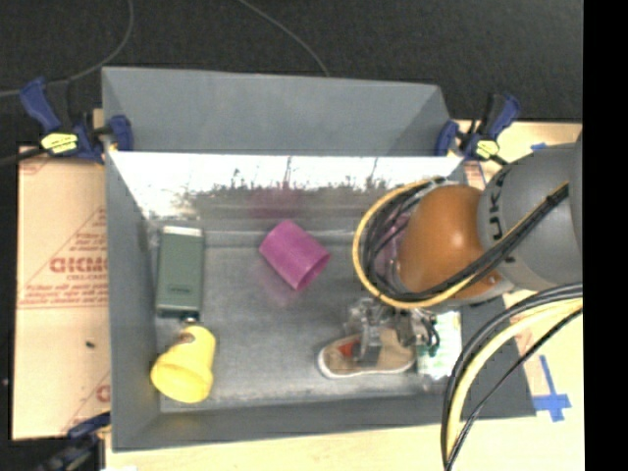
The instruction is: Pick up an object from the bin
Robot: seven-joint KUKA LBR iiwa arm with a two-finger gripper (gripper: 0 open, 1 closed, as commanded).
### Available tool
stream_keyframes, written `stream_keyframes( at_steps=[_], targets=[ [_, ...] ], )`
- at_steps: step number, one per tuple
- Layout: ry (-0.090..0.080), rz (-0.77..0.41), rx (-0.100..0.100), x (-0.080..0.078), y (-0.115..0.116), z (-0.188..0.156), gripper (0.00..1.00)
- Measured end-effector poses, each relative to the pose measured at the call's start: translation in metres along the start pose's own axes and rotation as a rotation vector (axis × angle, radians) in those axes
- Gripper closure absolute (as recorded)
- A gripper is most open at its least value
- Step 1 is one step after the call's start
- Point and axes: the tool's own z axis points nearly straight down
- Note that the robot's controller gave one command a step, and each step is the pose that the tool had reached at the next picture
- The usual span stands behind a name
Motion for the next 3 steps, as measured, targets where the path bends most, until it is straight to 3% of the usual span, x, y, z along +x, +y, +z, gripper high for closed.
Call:
stream_keyframes(
  at_steps=[1,2,3],
  targets=[
    [0.0,-0.001,0.0,0.0,0.0,0.0,1.0],
    [0.001,-0.017,0.0,-0.006,-0.006,-0.024,1.0],
    [-0.001,-0.004,-0.001,-0.011,-0.013,-0.009,1.0]
  ],
)
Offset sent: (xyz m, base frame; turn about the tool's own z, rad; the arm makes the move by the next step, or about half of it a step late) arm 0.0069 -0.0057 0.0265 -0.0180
